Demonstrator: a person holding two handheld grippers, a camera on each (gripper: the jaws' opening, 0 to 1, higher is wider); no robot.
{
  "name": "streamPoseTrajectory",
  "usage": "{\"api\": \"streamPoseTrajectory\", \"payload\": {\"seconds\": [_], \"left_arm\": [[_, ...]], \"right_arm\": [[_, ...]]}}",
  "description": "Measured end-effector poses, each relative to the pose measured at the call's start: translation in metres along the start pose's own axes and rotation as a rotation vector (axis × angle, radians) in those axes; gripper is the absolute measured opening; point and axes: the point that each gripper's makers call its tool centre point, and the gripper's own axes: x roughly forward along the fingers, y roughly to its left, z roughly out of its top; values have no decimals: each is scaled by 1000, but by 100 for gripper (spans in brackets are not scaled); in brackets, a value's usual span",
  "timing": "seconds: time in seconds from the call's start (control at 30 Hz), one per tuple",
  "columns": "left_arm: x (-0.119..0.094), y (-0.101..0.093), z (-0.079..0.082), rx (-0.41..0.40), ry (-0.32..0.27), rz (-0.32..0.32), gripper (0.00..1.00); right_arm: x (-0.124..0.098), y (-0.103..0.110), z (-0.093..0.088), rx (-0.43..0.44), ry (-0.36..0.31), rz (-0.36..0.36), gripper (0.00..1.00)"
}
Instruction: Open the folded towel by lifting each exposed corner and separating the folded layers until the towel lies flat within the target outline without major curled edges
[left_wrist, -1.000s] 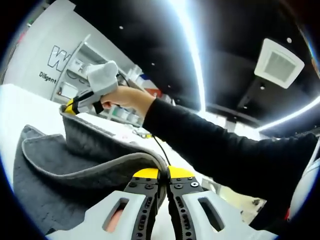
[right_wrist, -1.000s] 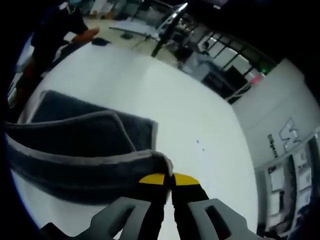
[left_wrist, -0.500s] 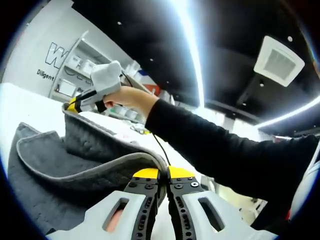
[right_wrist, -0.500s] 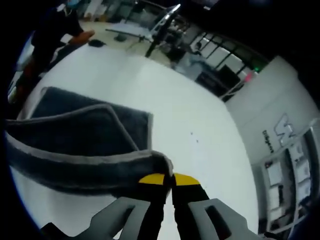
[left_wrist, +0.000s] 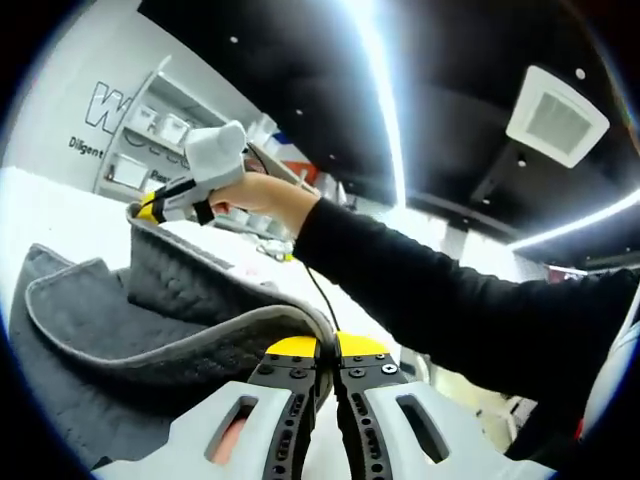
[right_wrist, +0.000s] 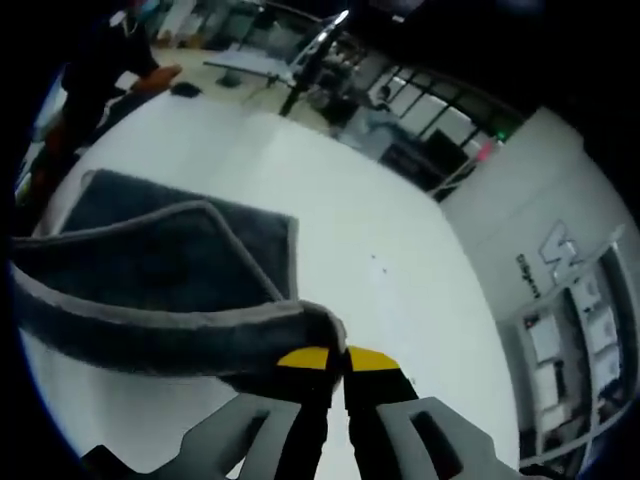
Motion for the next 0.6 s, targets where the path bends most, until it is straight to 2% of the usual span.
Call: {"api": "streamPoseTrajectory", "payload": {"seconds": [0.27,0.6], "left_arm": [[4,1,-1,6,14,-3,3],[-1,0,-6,20,44,-15,3]], "right_arm": [[-1,-4,-3,-14,-11,-23,0],[-8,-13,-17,7,-8,-50,0]]}}
